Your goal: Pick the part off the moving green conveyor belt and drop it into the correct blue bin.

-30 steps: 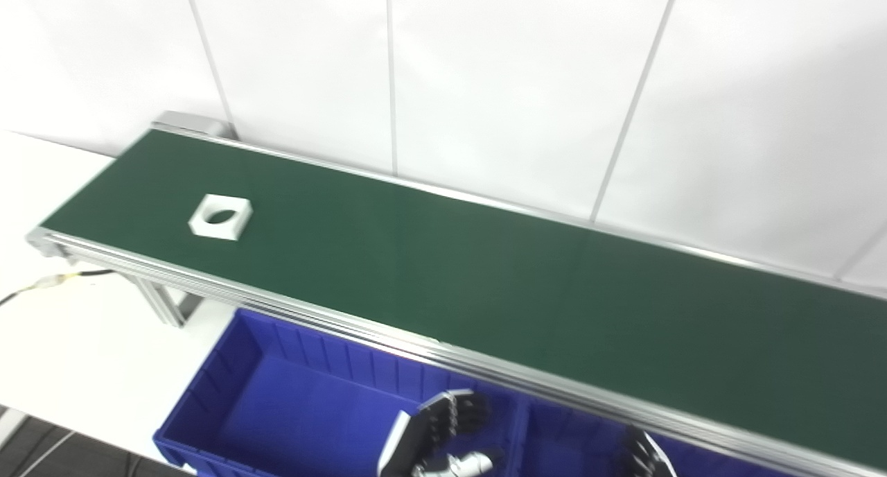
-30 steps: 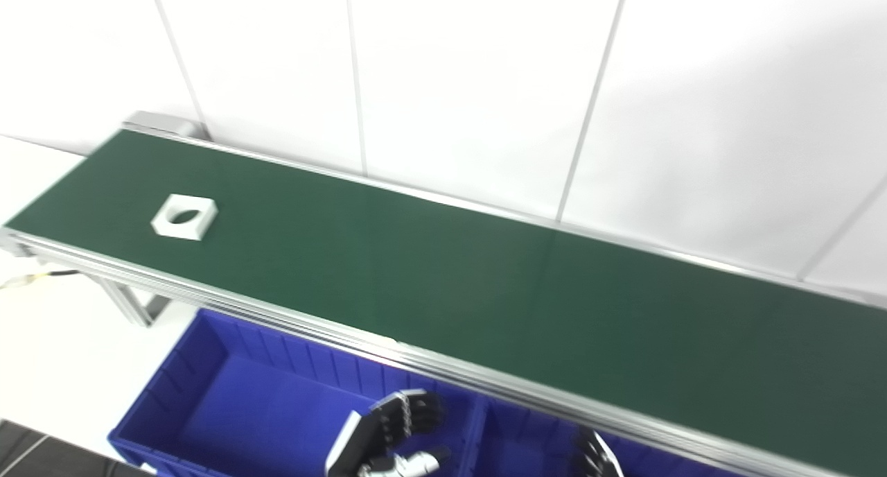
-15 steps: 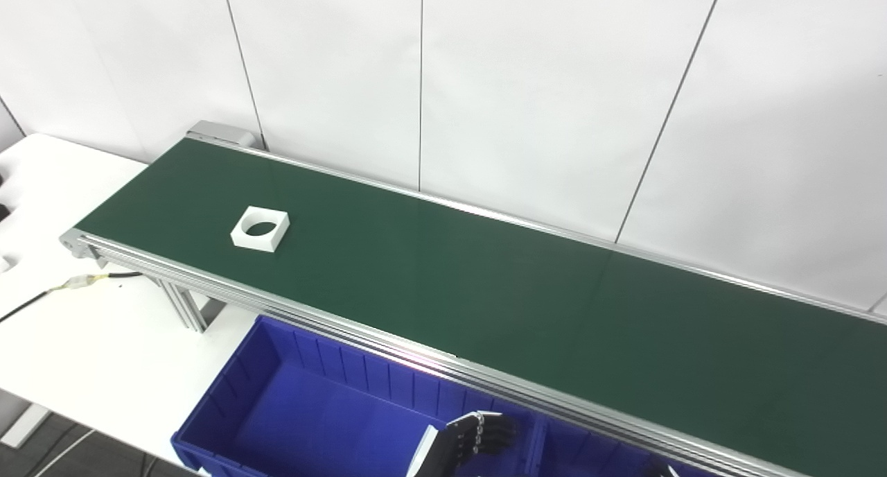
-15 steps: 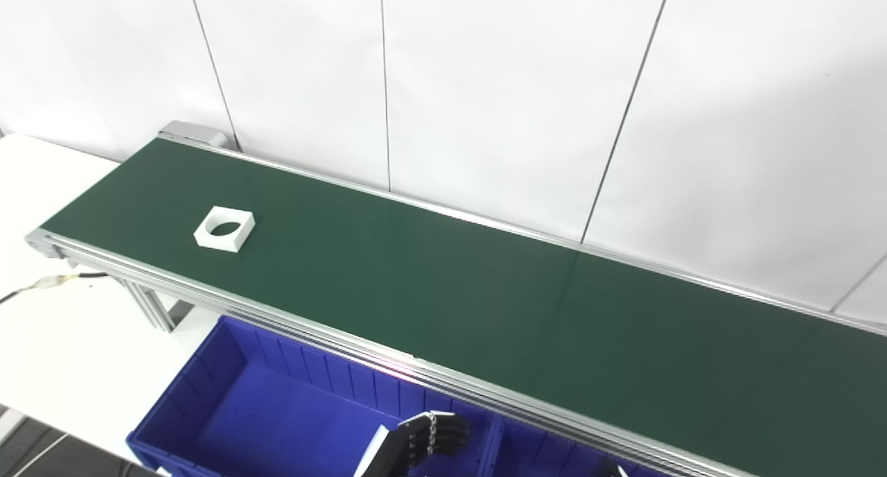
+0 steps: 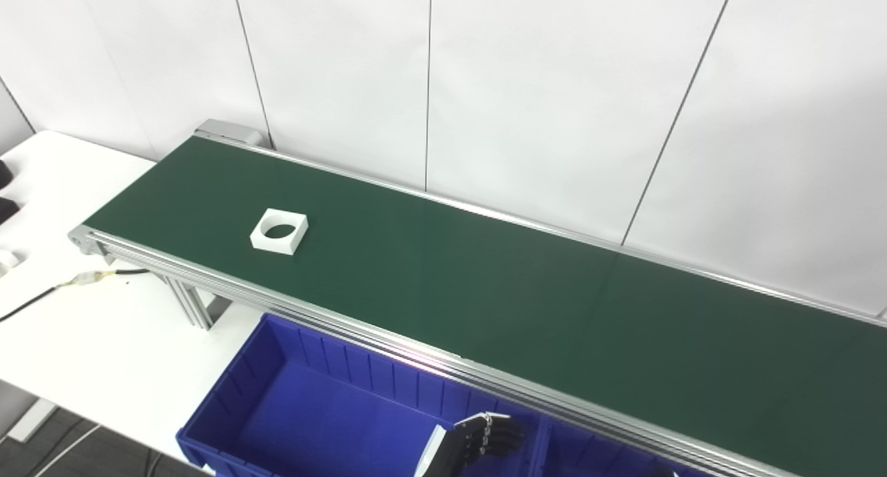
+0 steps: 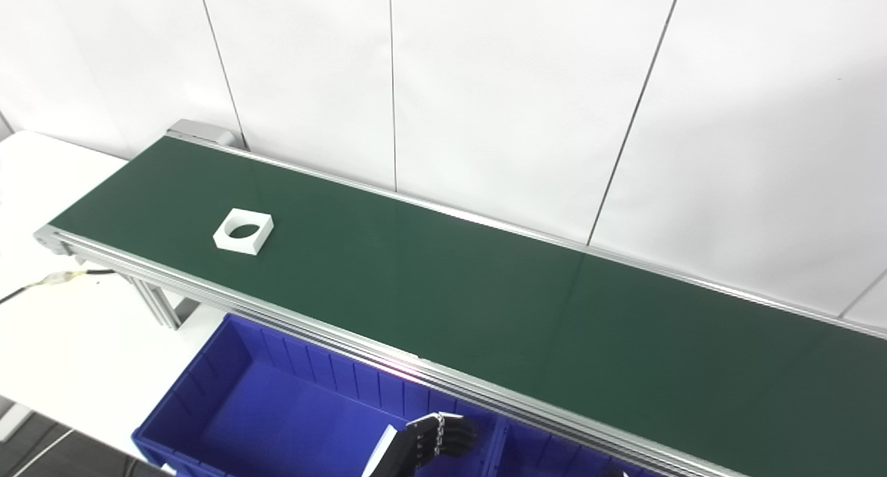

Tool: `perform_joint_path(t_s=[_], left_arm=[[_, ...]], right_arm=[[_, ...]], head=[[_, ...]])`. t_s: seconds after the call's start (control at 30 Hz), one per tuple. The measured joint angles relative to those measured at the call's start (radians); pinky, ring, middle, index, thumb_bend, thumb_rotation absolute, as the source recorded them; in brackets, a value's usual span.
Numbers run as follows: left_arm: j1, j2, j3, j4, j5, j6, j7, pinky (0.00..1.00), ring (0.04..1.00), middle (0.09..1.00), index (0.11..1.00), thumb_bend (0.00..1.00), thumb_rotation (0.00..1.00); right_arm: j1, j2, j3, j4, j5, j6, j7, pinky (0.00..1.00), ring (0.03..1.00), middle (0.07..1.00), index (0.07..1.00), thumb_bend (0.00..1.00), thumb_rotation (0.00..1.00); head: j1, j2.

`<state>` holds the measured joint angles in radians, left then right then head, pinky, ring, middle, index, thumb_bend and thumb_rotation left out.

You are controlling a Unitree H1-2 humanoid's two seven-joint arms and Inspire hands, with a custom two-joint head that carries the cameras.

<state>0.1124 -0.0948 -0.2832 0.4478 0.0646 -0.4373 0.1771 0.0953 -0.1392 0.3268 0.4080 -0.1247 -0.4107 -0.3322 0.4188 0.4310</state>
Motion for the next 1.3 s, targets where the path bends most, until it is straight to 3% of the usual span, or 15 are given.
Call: perform_joint_path(t_s=[0.8,1.3], left_arm=[[0.003,0.004,-0.012,-0.028,-0.018,0.0,0.0,0.64,0.625,0.653,0.642,0.81,0.0],[0.038,0.008,-0.013,-0.186,-0.017,0.0,0.023,0.6,0.588,0.617,0.621,0.79,0.0]], right_arm=[[0.001,0.007,-0.014,0.005,0.022,0.0,0.032,0.67,0.783,0.83,0.856,0.59,0.0],[0.0,-0.001,-0.025,0.016,0.022,0.0,0.041,0.66,0.767,0.824,0.853,0.58,0.0]], head=[[0.0,0.005],[0.02,0.011]])
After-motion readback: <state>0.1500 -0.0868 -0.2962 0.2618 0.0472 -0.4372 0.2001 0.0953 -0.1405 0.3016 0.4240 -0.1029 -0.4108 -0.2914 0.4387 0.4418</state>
